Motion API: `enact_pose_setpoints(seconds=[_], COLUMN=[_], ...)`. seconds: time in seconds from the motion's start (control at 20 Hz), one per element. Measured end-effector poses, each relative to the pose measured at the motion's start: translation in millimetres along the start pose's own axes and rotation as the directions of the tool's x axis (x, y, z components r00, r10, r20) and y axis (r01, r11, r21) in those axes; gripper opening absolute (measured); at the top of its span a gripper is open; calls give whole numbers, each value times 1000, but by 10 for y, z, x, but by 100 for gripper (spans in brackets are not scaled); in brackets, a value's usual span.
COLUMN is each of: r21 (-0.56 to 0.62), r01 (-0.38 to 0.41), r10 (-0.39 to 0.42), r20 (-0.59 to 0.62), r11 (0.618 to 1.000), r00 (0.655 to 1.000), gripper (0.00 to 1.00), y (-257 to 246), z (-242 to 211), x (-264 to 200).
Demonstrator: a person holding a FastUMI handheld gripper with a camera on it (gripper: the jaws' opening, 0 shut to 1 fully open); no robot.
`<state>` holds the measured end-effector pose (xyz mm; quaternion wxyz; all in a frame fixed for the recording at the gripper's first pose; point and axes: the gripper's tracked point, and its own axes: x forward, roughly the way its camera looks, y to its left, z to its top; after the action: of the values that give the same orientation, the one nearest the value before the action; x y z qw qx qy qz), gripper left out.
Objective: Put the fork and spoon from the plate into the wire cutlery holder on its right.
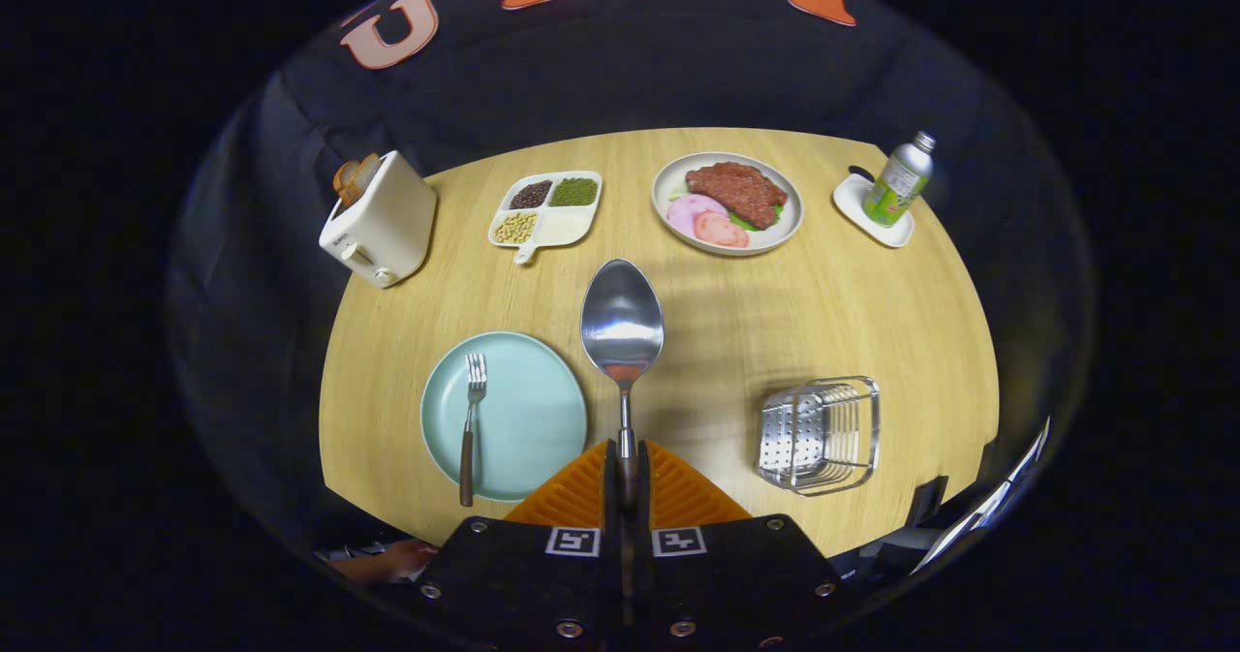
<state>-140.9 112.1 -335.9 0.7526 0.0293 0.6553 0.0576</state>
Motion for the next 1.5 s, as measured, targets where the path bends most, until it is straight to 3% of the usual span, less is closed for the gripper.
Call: enact_pose_setpoints(seconds=[0.45,0.75,0.95,1.15,1.25,1.3,1.4,1.5], r21=[80,57,80,100,91,86,75,38], r01=[145,152,165,120,81,68,27,-45], r10=[-139,-142,-156,-123,-93,-84,-50,22], r20=[-70,-141,-99,31,136,194,326,472], r11=[986,987,983,988,993,994,997,998], r00=[988,980,983,992,986,977,944,881], gripper=[5,6,9,11,16,23,33,50], y=[-1128,-1300,-1381,-1321,-1226,-1182,-1043,-786], z=[-440,-662,-528,-169,76,222,527,839], x=[-163,-15,-4,-104,-217,-296,-484,-779])
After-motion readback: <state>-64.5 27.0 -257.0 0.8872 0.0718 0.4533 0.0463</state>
